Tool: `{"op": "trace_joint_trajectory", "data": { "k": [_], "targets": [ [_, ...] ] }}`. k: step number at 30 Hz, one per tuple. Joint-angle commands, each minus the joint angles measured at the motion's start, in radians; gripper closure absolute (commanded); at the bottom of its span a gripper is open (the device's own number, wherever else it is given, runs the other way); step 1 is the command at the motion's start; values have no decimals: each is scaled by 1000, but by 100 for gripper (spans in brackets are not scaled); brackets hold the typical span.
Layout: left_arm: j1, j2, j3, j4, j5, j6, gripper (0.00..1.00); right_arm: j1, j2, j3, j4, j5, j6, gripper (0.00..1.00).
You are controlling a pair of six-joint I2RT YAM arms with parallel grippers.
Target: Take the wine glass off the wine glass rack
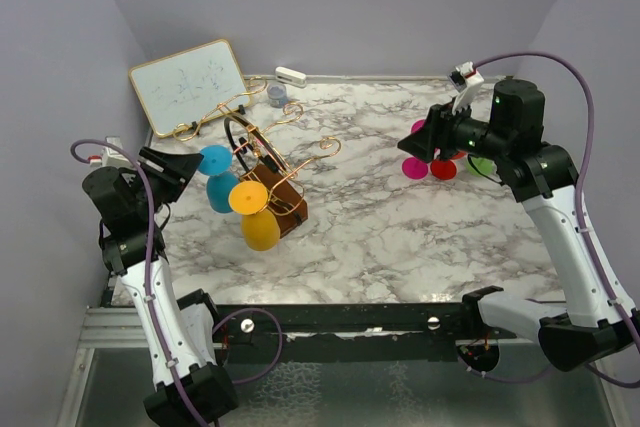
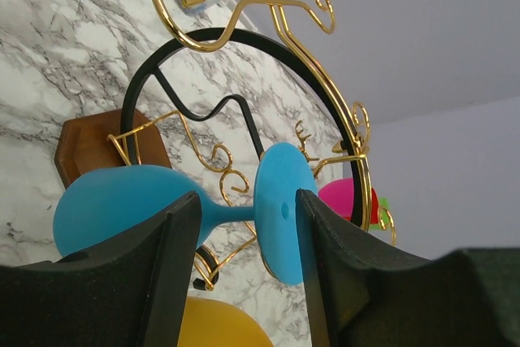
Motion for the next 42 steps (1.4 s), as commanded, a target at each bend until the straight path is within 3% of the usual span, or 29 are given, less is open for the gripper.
{"op": "trace_joint_trajectory", "data": {
  "k": [1,8,14,27,32,42],
  "targets": [
    [-5,-11,-24,89,49,-33,49,6,-24,-14,33,22,-16,51],
    [-5,-1,-37,131,72,-59,55,6,-26,-17,35,23,-14,51],
    [-5,13,-21,136,79,-57,69,6,-31,-24,38,24,-12,51],
    [-4,23,10,134,88,-69,87,6,-42,-33,41,39,-8,51],
    [-5,37,44,139,93,-84,99,6,-42,-34,44,40,-5,51],
    [-12,66,73,212,135,-153,100,5,-36,-30,51,39,1,51]
  ]
}}
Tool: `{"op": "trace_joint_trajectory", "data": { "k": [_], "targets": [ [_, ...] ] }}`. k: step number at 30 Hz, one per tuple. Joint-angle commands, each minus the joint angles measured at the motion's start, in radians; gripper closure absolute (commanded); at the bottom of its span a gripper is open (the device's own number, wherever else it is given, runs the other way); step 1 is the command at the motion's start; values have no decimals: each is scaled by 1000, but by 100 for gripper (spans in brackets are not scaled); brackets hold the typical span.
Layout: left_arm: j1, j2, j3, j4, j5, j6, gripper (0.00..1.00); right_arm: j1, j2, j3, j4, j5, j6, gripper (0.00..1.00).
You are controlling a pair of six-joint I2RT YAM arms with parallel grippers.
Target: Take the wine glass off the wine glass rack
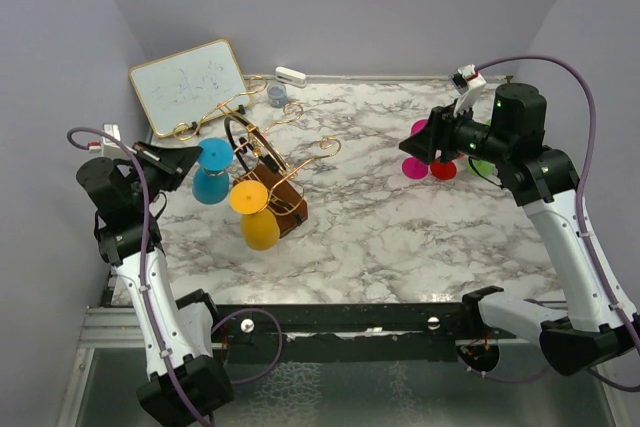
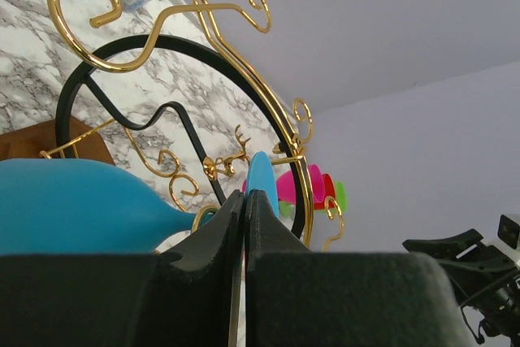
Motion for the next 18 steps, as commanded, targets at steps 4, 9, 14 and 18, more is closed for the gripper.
{"op": "trace_joint_trajectory", "data": {
  "k": [4,9,14,18],
  "targets": [
    [-15,10,68,-2,18,23,100,6,-10,-2,36,22,1,51],
    [-42,0,96,-90,-13,99,100,6,-13,-8,36,27,-1,51],
    [-62,-15,102,-158,-45,157,100,6,-14,-11,36,32,-2,51],
    [-65,-24,98,-198,-80,192,100,6,-11,-8,36,29,-2,51]
  ]
}}
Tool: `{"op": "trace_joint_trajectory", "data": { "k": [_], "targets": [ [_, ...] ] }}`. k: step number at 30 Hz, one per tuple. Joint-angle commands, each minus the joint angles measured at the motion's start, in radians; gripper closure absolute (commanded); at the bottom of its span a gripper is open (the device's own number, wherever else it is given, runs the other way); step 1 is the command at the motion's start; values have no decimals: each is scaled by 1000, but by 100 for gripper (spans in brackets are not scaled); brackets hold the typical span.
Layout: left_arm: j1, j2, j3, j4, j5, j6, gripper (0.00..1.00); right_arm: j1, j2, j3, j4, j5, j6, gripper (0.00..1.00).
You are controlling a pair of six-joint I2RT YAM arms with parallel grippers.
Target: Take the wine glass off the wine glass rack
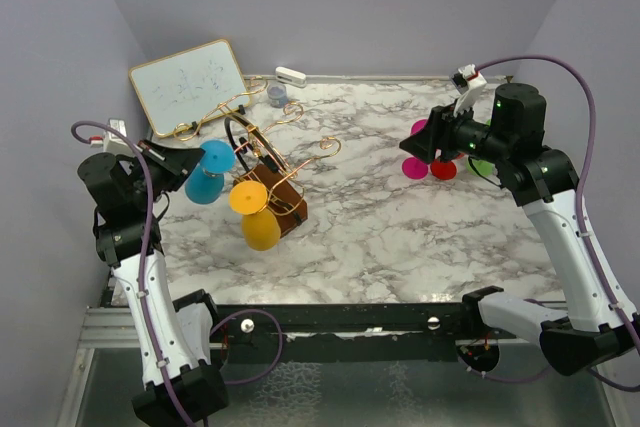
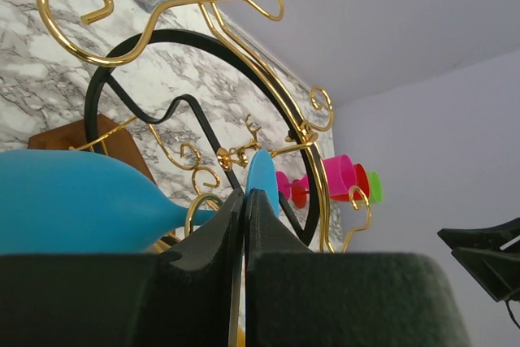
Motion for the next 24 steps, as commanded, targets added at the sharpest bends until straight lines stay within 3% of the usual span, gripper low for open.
{"op": "trace_joint_trajectory", "data": {
  "k": [1,13,24],
  "targets": [
    [-9,-23,17,-68,-44,63,100,5,-10,-4,30,16,0,51],
    [-9,-49,23,-113,-82,83,100,5,0,-3,33,11,1,51],
    [-28,-78,-3,-63,-19,65,100,6,14,-5,36,3,6,51]
  ]
}}
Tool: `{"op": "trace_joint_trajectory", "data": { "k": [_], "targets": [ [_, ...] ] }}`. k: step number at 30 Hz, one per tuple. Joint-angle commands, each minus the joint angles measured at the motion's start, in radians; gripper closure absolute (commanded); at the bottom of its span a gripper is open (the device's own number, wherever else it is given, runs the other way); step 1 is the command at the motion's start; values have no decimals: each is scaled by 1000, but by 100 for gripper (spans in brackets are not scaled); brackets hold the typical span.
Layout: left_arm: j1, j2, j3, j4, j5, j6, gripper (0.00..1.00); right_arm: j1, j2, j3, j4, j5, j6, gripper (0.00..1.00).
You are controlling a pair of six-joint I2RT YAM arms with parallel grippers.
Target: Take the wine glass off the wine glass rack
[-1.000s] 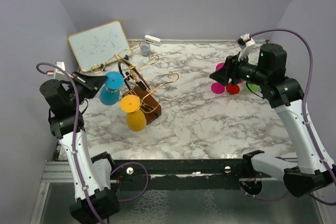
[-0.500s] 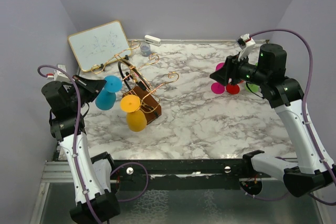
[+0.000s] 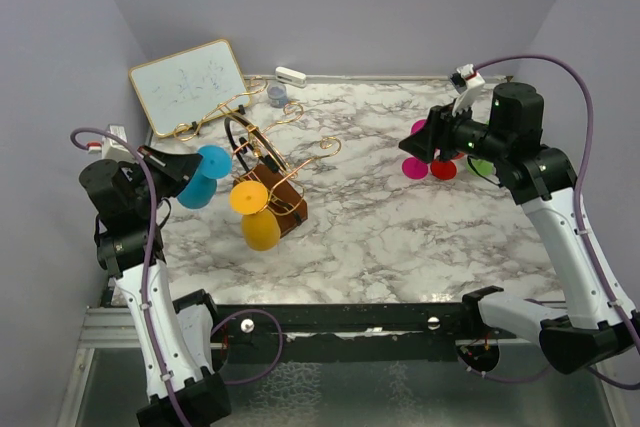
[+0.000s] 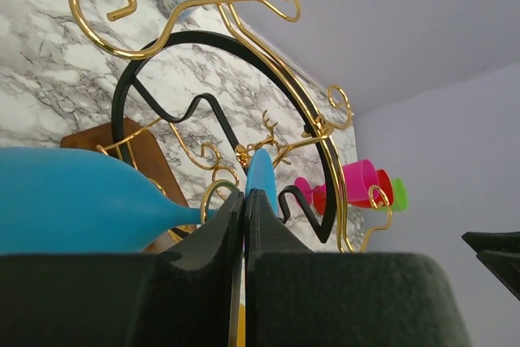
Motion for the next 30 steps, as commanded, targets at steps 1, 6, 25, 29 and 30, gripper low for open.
{"op": "trace_joint_trajectory", "data": {
  "k": [1,6,25,29,30],
  "targets": [
    [-26,-23,-5,22,63,-3,100,6,6,-3,34,2,6,51],
    [-41,-37,-18,15,65,2,100,5,13,-4,35,1,8,51],
    [-44,-130,-153,192,-22,-218,100,6,40,7,74,-12,39,51],
    [-43,-123,-134,194,-56,-243,100,6,44,8,81,-13,42,51],
    [-44,-116,-133,209,-55,-254,100,6,46,10,78,-9,39,51]
  ]
}}
